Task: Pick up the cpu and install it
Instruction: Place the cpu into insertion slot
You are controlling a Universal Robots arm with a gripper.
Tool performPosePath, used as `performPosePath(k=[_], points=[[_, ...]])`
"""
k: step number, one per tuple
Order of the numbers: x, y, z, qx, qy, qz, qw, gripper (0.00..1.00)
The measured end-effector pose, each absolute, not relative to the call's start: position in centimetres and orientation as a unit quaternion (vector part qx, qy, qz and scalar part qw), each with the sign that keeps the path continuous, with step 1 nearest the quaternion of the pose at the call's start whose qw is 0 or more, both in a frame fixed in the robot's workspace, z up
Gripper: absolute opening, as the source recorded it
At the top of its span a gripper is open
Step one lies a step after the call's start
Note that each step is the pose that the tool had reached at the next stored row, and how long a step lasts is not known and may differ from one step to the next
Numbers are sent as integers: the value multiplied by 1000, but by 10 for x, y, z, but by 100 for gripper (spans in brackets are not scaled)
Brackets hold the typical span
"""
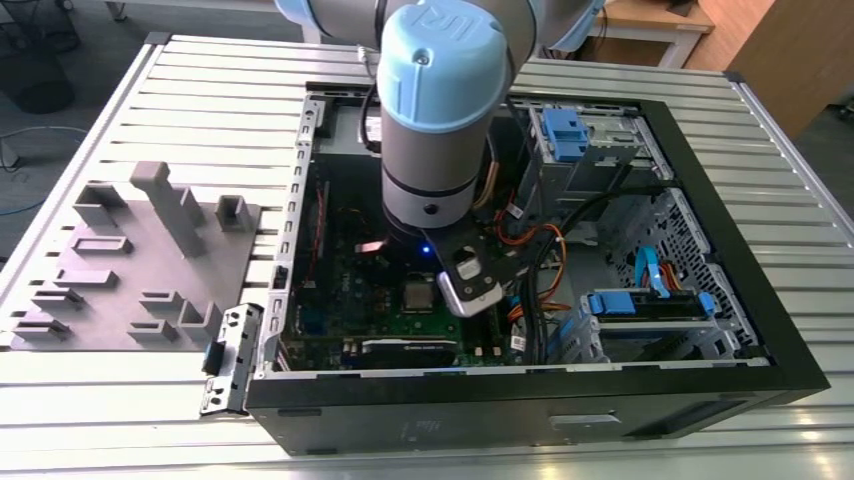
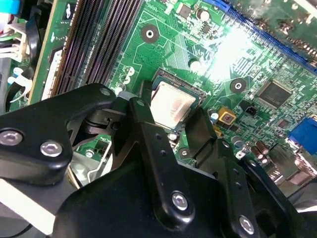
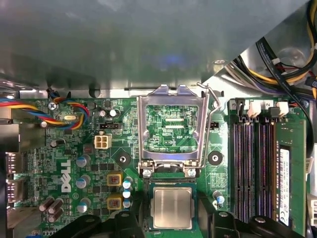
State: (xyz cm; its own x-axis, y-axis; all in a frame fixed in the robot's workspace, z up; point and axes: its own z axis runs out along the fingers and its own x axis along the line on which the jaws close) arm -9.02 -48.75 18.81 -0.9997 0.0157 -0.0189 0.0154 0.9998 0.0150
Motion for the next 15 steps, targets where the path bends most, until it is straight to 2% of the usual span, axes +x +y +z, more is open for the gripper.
performPosePath(k=[15], points=[[-97, -492, 188, 8, 1000, 9, 12, 54]])
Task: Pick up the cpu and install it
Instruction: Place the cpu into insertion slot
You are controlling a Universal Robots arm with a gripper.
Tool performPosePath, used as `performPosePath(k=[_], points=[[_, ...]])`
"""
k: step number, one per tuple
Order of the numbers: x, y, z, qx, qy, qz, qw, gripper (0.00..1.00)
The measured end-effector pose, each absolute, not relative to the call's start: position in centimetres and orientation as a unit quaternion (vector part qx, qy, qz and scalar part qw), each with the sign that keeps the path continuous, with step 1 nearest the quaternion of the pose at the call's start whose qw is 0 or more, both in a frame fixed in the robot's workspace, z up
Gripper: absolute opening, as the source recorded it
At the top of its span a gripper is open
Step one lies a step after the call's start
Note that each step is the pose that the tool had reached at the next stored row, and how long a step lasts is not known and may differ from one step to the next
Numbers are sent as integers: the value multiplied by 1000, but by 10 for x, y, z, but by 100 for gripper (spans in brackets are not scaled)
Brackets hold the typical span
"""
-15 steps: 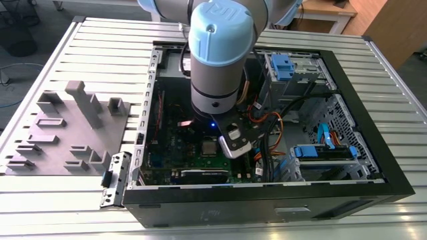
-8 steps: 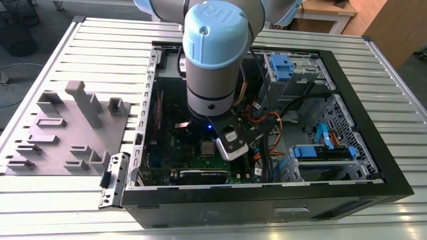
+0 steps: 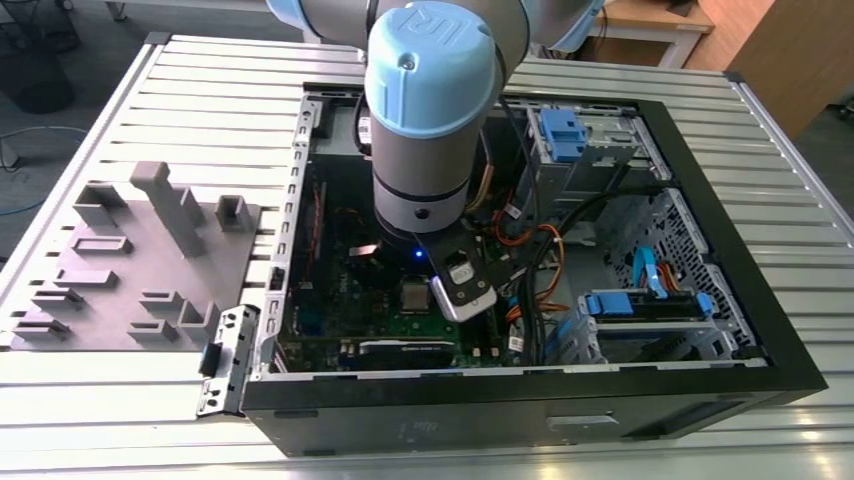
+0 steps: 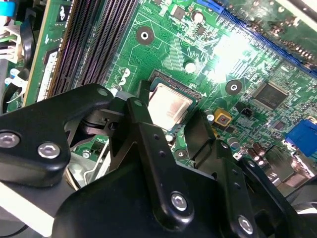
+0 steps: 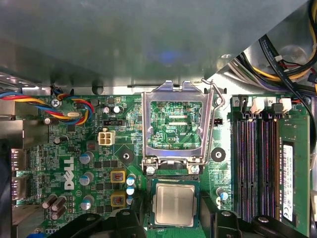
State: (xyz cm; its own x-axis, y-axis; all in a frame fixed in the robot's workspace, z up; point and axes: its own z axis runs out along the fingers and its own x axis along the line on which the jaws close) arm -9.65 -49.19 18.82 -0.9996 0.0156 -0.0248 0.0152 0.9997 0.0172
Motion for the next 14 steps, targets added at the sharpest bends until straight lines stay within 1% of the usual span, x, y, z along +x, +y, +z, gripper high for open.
performPosePath(k=[5, 6, 14], points=[[-97, -492, 188, 8, 1000, 9, 12, 55], [-97, -492, 188, 8, 1000, 9, 12, 57], [-97, -492, 191, 8, 1000, 9, 12, 57]])
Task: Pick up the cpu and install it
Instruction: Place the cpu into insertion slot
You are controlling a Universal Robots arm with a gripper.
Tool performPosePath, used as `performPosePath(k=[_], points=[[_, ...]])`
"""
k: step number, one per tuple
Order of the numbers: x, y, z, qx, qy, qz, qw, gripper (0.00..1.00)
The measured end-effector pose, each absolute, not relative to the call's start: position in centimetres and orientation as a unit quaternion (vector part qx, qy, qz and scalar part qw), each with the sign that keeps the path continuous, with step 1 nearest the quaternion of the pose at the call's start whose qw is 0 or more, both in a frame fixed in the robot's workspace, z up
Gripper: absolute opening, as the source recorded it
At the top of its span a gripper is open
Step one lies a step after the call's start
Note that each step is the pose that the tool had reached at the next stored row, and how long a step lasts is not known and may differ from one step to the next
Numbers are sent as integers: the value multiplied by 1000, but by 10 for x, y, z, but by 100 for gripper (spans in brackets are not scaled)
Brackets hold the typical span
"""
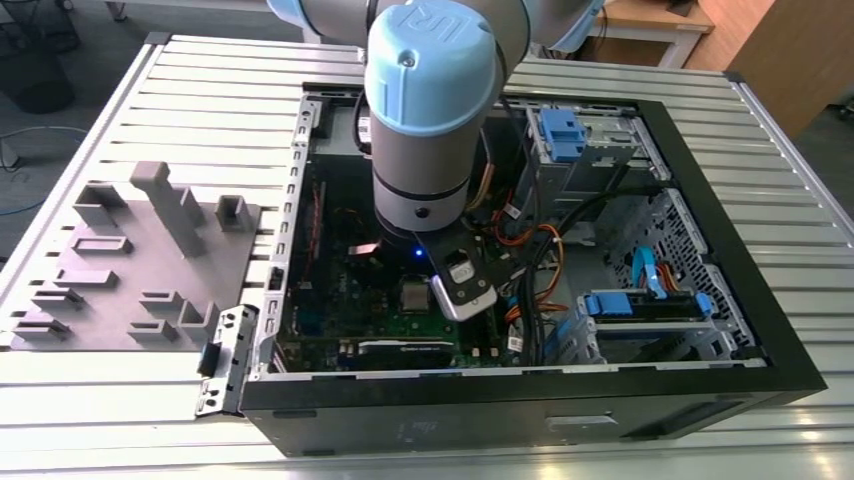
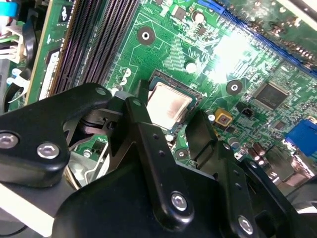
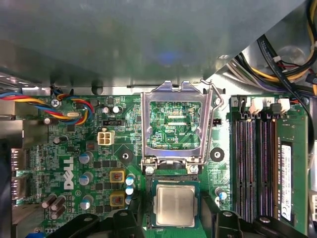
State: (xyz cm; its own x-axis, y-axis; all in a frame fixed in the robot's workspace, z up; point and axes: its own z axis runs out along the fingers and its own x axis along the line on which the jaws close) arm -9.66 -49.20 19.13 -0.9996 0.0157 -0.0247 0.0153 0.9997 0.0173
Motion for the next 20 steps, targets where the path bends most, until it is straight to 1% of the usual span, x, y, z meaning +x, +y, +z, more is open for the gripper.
performPosePath(k=[11, 17, 20], points=[[-97, -492, 194, 8, 1000, 9, 13, 57], [-103, -492, 194, 8, 1000, 8, 21, 57], [-104, -492, 194, 8, 1000, 9, 22, 57]])
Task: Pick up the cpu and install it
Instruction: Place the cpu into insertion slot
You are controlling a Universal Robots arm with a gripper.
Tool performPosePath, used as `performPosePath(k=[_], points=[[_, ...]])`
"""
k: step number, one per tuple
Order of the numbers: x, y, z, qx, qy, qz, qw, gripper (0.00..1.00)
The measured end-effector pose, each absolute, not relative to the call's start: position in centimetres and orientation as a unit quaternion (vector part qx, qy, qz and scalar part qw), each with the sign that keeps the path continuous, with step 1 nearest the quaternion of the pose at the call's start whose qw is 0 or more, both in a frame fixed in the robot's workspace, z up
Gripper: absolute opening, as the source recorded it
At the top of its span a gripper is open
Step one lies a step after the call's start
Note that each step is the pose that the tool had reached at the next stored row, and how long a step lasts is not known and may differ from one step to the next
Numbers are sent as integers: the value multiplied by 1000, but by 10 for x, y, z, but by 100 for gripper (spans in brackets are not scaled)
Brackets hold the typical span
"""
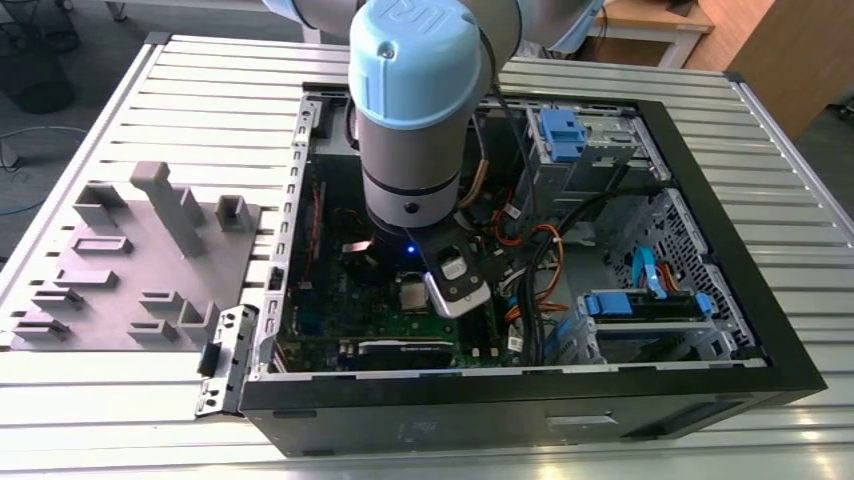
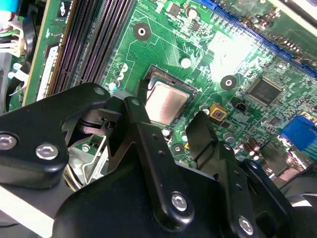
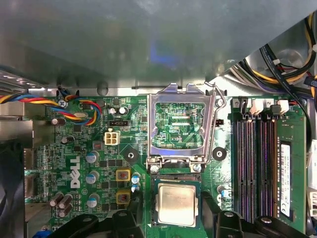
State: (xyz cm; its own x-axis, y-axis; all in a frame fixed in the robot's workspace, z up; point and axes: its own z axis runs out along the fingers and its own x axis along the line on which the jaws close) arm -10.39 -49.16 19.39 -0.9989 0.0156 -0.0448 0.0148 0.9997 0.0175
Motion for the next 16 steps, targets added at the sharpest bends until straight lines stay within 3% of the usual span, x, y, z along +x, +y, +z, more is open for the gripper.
performPosePath(k=[10, 12, 13, 16], points=[[-104, -492, 194, 8, 1000, 9, 23, 57], [-104, -492, 194, 8, 1000, 9, 23, 58], [-104, -492, 194, 8, 1000, 9, 23, 64], [-104, -492, 193, 8, 1000, 9, 23, 64]])
